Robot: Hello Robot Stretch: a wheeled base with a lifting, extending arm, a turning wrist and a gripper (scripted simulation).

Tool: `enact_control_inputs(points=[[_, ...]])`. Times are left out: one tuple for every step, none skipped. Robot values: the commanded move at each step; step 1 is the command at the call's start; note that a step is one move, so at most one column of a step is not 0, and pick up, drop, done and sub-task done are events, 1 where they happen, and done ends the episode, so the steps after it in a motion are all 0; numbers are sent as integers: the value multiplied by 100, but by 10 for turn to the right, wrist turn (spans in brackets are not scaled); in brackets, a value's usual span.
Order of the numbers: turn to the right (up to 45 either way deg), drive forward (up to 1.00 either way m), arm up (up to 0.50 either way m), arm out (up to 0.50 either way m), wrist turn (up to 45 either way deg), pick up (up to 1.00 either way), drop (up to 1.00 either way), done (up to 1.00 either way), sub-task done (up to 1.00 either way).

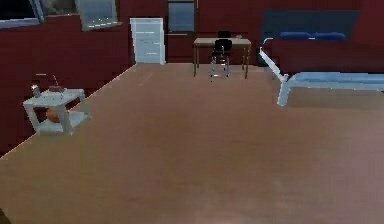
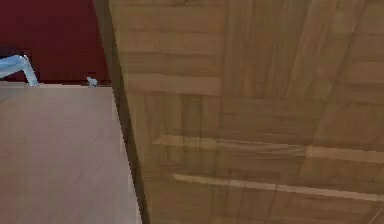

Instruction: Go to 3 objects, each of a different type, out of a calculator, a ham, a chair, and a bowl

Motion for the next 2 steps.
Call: enact_control_inputs(points=[[-210,0,0,0,0,0,0,0,0],[0,65,0,0,0,0,0,0,0]])
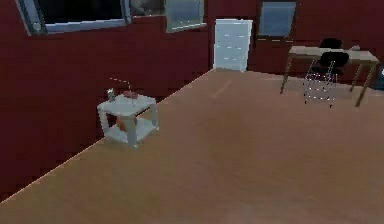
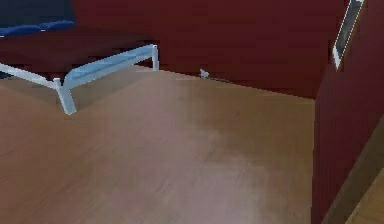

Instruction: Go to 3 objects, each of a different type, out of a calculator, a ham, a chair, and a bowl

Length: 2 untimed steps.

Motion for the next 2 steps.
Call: enact_control_inputs(points=[[-240,0,0,0,0,0,0,0,0],[0,100,0,0,0,0,0,0,0]])
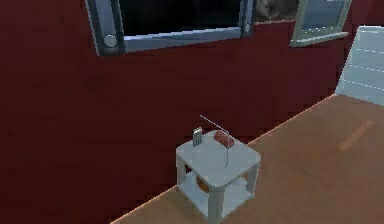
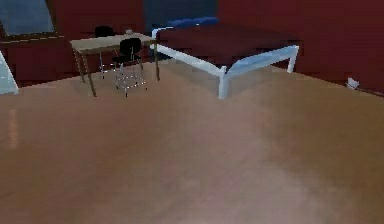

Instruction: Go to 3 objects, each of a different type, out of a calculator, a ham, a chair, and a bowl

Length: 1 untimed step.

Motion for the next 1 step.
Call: enact_control_inputs(points=[[0,45,0,0,0,0,0,0,0]])
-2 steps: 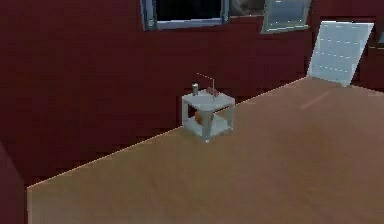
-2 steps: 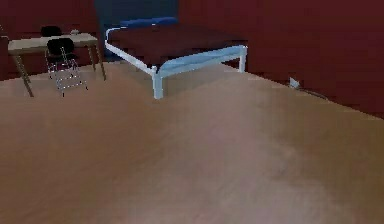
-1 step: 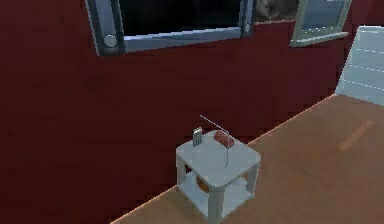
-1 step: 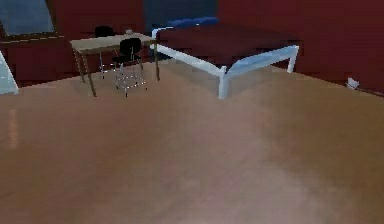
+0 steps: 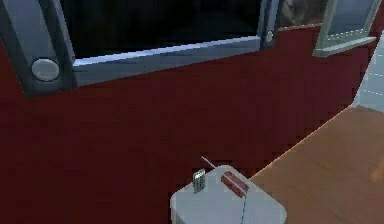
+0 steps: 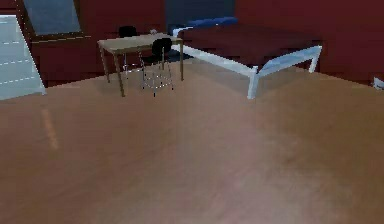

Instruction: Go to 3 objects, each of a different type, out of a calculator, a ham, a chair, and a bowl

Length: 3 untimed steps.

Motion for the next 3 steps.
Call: enact_control_inputs(points=[[0,0,0,0,0,0,0,0,100],[450,0,0,0,0,0,0,0,0],[450,0,0,0,0,0,0,0,0]])
